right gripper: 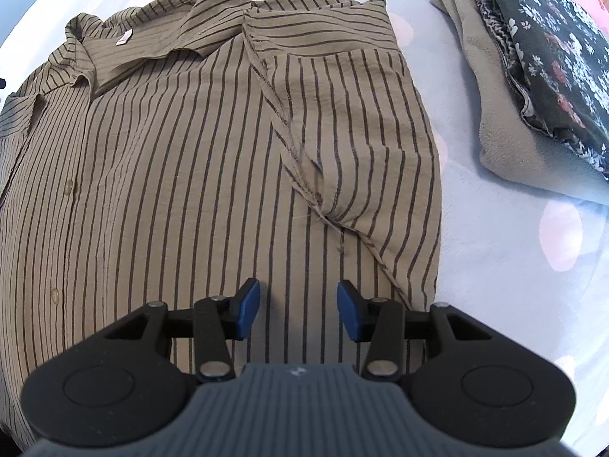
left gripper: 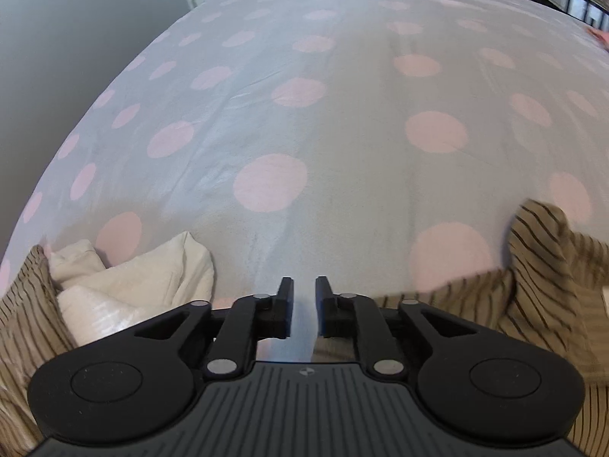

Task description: Fold clothes

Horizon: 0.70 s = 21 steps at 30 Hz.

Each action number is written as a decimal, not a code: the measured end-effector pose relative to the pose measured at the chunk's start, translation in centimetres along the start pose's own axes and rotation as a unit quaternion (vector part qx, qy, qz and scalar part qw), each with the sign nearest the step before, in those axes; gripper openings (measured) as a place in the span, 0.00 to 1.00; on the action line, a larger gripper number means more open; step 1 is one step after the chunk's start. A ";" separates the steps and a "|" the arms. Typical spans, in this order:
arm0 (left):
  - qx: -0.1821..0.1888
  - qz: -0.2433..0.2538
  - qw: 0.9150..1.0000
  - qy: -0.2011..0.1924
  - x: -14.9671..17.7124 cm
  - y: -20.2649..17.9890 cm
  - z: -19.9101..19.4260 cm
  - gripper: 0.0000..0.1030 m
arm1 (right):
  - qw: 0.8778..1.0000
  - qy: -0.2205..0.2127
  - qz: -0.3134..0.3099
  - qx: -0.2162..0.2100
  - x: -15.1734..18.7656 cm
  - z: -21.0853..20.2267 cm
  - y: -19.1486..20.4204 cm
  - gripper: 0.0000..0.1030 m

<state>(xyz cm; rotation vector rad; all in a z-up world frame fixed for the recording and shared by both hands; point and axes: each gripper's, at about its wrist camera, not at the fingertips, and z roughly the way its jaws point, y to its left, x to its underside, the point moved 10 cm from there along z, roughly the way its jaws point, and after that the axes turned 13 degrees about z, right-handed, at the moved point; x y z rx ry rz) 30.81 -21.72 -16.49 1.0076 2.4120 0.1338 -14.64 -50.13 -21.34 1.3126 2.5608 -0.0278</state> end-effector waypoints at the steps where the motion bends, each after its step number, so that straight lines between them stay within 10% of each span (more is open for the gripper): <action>1: 0.004 0.011 1.000 -0.005 0.4 -0.1 -0.8 0.13 | 1.000 -0.003 -0.001 -0.001 0.1 -0.3 0.0 0.47; 6: 0.010 0.031 0.999 -0.012 2.4 -0.1 -3.2 0.24 | 1.000 -0.017 -0.002 -0.006 0.5 -1.5 0.3 0.47; 13: 0.037 -0.082 0.996 -0.009 2.3 0.2 -1.5 0.39 | 0.999 -0.031 0.000 -0.009 0.9 -2.8 0.6 0.47; 21: 0.053 -0.151 0.987 0.029 1.4 -0.8 1.7 0.29 | 1.000 -0.019 -0.001 -0.003 0.6 -1.8 0.6 0.47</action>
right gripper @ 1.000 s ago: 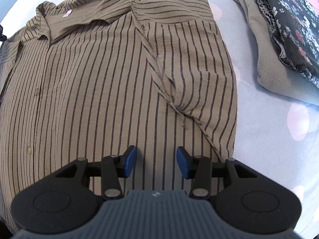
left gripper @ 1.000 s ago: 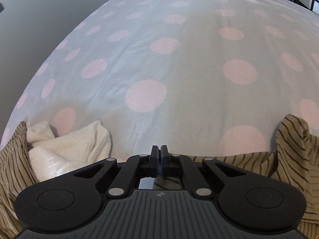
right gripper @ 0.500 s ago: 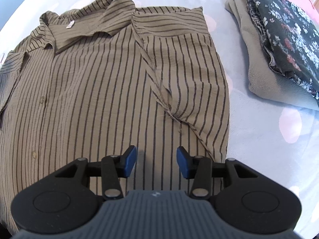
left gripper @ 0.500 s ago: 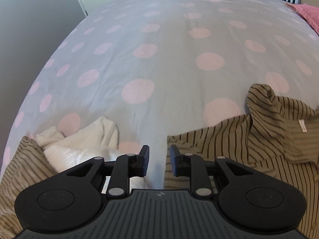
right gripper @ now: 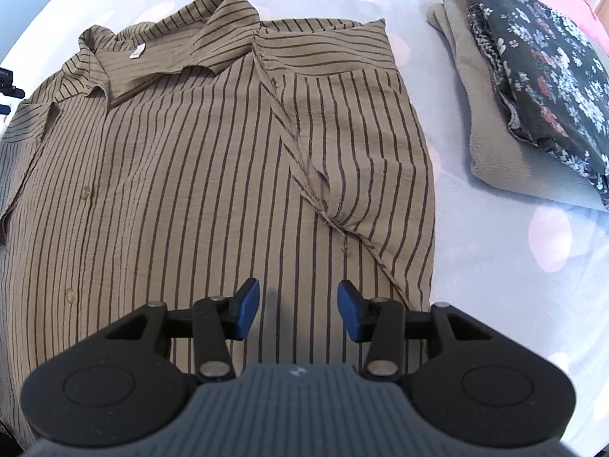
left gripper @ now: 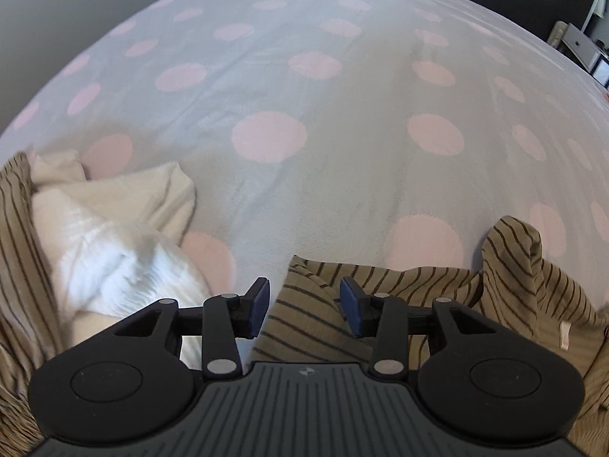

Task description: Fold clothes

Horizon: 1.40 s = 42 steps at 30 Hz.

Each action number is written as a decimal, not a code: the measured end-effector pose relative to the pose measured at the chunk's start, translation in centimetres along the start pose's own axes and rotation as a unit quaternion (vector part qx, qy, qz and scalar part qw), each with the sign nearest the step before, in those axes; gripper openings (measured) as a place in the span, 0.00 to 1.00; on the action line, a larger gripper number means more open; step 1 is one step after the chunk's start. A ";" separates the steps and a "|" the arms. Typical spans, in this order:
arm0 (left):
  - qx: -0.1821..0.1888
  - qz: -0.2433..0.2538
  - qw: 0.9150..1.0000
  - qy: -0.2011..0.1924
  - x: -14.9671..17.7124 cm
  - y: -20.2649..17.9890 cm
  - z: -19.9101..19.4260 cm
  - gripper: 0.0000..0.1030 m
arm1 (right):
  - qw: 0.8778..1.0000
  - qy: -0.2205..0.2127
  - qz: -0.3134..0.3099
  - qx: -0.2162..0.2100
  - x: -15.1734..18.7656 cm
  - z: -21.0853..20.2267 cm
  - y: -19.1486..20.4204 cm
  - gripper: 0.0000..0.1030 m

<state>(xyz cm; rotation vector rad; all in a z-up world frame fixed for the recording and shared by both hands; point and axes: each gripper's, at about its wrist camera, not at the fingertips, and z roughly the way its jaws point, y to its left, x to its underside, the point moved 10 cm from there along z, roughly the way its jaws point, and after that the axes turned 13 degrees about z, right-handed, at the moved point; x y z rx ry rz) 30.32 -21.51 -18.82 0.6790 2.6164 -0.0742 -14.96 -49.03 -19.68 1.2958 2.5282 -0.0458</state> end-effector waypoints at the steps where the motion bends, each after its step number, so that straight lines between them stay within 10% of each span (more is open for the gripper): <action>1: 0.000 0.000 1.000 0.006 -0.1 -0.1 0.4 0.24 | 1.000 0.003 0.000 0.000 0.0 0.2 0.0 0.47; 4: -0.018 0.022 0.999 0.020 0.0 -0.4 1.3 0.03 | 1.000 0.011 -0.001 0.001 0.1 0.9 -0.1 0.47; 13: -0.104 0.041 0.994 -0.014 -2.7 3.0 1.0 0.00 | 1.000 0.025 0.004 0.007 0.6 1.9 -0.6 0.47; 20: -0.058 0.036 0.998 -0.007 -2.8 2.9 1.6 0.00 | 1.000 0.027 0.005 0.009 0.4 2.3 -0.5 0.47; 24: -0.049 0.051 0.997 -0.001 -2.7 1.8 0.8 0.30 | 0.999 0.030 0.004 0.011 0.5 2.4 -0.5 0.48; 28: -0.055 0.086 0.994 0.042 -1.5 0.8 1.3 0.35 | 0.999 0.030 0.002 0.011 0.5 2.5 -0.4 0.48; 32: -0.077 0.106 0.989 0.066 -0.7 0.6 2.0 0.01 | 1.000 0.029 0.002 0.010 0.5 2.5 -0.4 0.48; 42: -0.123 0.122 0.984 0.044 -1.4 1.6 3.1 0.00 | 1.000 0.029 0.001 0.010 0.2 2.7 -0.4 0.48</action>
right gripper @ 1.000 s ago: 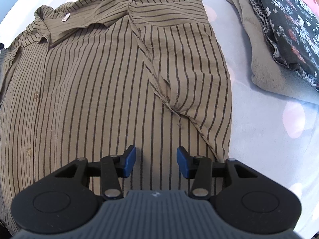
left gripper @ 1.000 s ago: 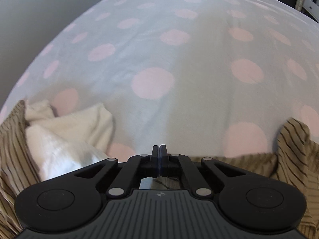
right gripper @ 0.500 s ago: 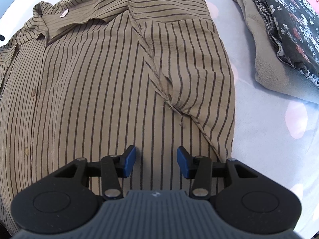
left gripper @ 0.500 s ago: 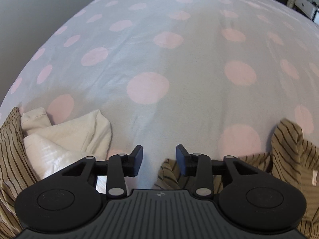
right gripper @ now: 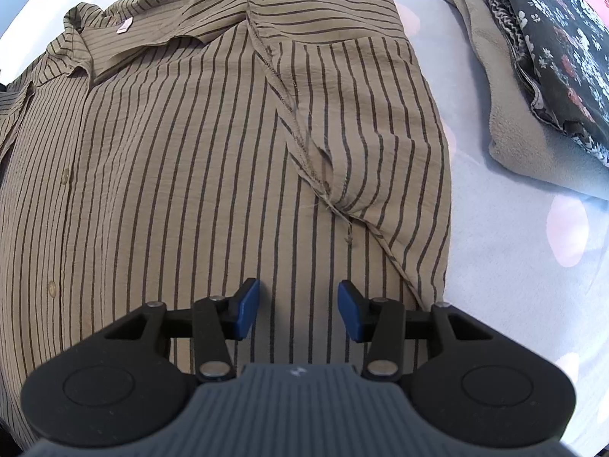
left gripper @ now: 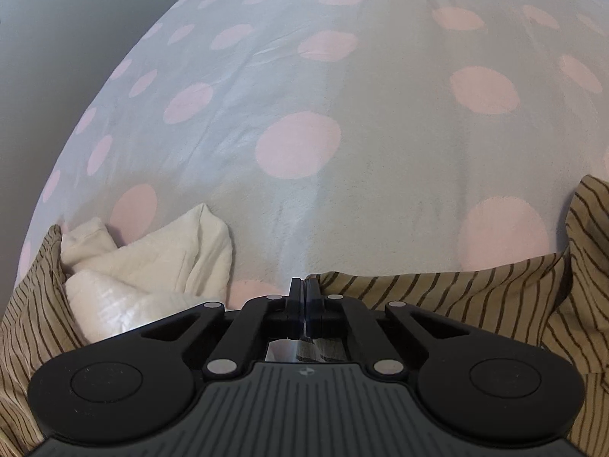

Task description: Fold clothes

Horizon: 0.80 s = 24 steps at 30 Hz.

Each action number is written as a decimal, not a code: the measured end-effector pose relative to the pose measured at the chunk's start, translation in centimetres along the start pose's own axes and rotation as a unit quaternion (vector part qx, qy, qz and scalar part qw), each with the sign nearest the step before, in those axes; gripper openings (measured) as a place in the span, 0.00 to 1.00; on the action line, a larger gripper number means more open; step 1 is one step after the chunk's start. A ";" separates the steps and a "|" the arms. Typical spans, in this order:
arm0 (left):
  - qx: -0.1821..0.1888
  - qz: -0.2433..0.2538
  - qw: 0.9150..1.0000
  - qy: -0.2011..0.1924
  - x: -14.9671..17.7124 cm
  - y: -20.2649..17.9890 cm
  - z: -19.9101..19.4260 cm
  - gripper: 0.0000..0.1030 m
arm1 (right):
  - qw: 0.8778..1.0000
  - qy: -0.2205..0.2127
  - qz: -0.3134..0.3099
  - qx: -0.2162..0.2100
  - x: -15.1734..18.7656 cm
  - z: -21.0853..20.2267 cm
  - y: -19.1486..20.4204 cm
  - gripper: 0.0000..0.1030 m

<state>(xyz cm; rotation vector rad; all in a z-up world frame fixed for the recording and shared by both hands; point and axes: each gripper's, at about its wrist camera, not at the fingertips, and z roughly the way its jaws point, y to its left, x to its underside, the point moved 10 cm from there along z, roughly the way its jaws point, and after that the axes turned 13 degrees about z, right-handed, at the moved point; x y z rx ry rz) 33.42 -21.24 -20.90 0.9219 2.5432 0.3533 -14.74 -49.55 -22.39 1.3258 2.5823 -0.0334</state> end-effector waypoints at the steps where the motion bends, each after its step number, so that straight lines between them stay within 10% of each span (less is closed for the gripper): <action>1: -0.006 -0.005 1.000 -0.002 0.1 0.0 0.2 0.00 | 1.000 -0.001 0.000 0.000 0.0 0.0 0.0 0.48; 7: -0.007 0.000 1.000 -0.031 0.3 0.5 -1.5 0.22 | 1.000 -0.016 0.011 0.003 -0.5 -0.8 -0.5 0.48; 16: 0.036 0.018 0.994 -0.097 3.8 -1.1 -10.1 0.22 | 0.999 -0.032 0.007 -0.003 -0.3 -2.7 -1.2 0.48; 24: 0.087 0.043 0.993 -0.074 13.1 -3.4 -17.0 0.22 | 0.999 -0.034 0.002 -0.017 2.3 -4.8 -2.6 0.48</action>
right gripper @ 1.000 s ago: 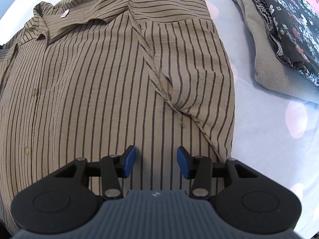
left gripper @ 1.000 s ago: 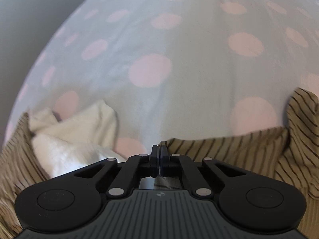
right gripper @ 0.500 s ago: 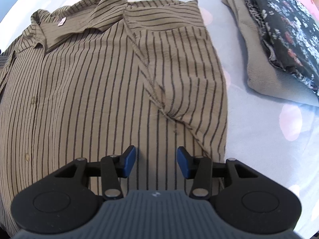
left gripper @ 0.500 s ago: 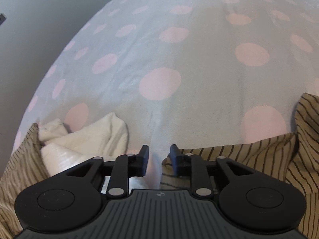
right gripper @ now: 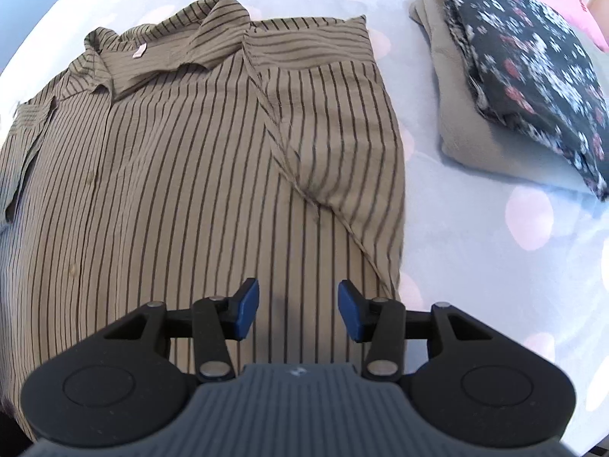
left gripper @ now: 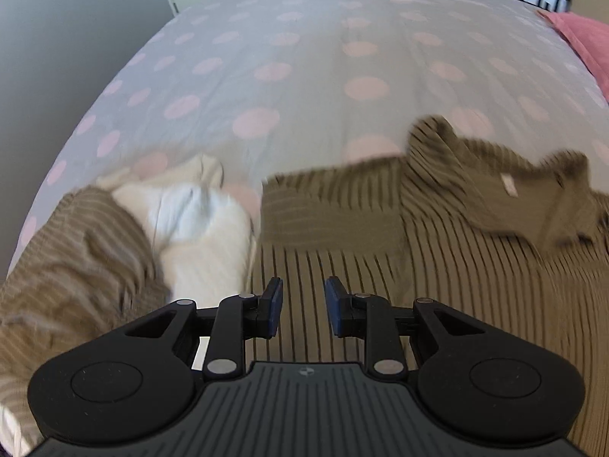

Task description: Fold clothes

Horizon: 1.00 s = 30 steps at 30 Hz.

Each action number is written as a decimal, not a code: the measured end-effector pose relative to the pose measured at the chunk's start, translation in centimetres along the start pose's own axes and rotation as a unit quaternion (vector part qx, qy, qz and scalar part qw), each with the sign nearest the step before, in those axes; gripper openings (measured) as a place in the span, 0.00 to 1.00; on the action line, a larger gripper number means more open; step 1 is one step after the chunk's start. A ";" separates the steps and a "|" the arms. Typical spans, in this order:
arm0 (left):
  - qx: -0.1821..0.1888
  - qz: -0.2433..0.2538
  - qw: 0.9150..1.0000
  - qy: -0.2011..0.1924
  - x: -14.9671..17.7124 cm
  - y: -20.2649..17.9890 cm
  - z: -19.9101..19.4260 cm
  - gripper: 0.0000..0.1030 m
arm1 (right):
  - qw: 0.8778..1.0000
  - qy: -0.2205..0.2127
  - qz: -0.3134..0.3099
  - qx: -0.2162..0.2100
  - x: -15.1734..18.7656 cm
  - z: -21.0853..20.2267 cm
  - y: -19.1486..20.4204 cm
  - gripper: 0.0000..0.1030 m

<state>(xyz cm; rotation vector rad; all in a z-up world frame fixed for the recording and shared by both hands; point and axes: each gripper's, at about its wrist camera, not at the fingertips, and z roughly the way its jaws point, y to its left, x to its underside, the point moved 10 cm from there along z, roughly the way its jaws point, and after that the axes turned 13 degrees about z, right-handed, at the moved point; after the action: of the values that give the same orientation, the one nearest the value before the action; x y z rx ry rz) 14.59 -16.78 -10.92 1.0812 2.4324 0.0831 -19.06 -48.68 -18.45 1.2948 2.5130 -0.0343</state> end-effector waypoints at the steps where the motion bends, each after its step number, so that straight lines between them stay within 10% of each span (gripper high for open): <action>1: 0.003 0.008 1.000 0.002 1.2 -0.6 -0.8 0.22 | 1.000 0.001 -0.002 0.000 0.6 -0.2 -0.2 0.48; 14: 0.076 0.112 0.989 0.055 19.1 -9.8 -4.9 0.22 | 0.997 0.055 -0.062 0.009 12.5 0.0 -1.5 0.47; 30: 0.103 0.241 0.961 0.088 30.1 -15.6 -5.9 0.22 | 0.974 0.181 -0.129 0.052 26.9 1.2 -1.4 0.46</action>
<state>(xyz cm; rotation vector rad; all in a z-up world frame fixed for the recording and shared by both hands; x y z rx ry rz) -16.03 -5.21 -21.35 1.8166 2.3084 0.0877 -34.40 -28.41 -27.46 1.0816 3.0156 0.0148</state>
